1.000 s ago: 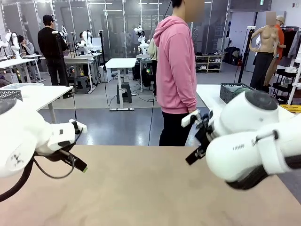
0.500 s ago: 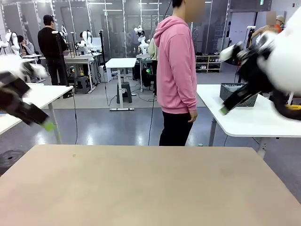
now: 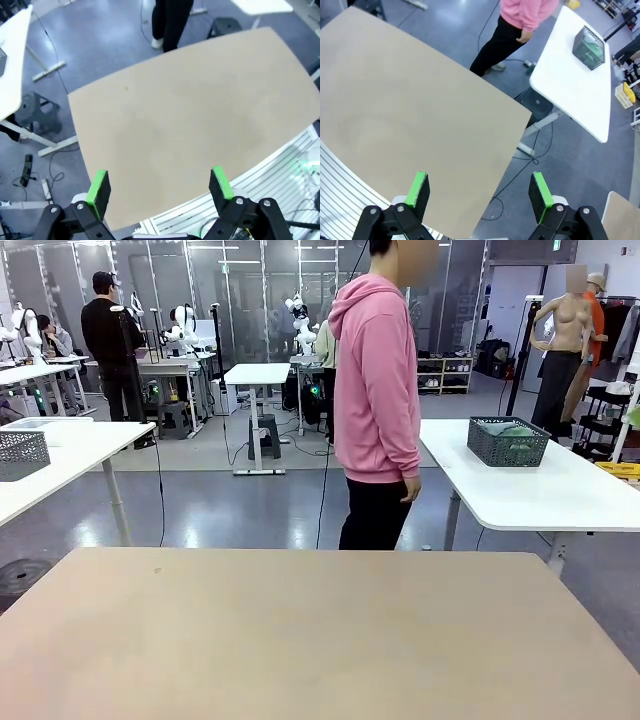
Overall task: Fold the towels and place them in the basket.
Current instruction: When a person lays out a Towel with hook on the table, fold it in half twice.
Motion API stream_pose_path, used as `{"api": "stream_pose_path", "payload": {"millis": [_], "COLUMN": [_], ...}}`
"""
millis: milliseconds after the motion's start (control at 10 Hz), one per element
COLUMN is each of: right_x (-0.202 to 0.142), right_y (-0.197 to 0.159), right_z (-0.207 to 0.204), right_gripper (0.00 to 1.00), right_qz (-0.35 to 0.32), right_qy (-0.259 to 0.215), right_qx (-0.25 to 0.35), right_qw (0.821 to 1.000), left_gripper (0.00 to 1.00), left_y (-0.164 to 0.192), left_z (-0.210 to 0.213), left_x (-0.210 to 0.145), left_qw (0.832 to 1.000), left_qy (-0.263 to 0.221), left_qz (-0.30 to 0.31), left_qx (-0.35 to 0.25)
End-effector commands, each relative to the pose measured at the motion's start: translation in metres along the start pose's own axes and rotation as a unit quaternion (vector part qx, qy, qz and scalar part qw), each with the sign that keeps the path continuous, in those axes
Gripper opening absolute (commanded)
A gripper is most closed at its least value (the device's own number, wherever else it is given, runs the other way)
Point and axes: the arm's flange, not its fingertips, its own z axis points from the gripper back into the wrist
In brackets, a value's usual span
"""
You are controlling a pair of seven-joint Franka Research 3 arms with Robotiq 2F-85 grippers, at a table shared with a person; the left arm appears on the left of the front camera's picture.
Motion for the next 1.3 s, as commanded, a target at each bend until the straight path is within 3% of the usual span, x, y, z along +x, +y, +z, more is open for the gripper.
{"api": "stream_pose_path", "payload": {"millis": [0,300,1200], "right_x": [-0.018,-0.024,-0.023], "right_y": [-0.010,-0.011,-0.012], "right_z": [0.017,0.038,0.040], "right_gripper": [1.00,1.00,1.00], "right_qz": [-0.003,0.004,-0.018], "right_qy": [-0.023,-0.059,-0.047], "right_qx": [-0.011,-0.013,-0.013], "right_qw": [1.000,0.998,0.999], "left_gripper": [1.00,1.00,1.00], "left_y": [0.004,0.009,0.007], "left_z": [0.016,0.026,0.035], "left_x": [-0.017,-0.035,-0.024], "left_qw": [0.999,0.998,0.999], "left_qy": [-0.024,-0.054,-0.042], "left_qz": [0.022,0.036,0.023], "left_qx": [0.012,0.014,0.014]}}
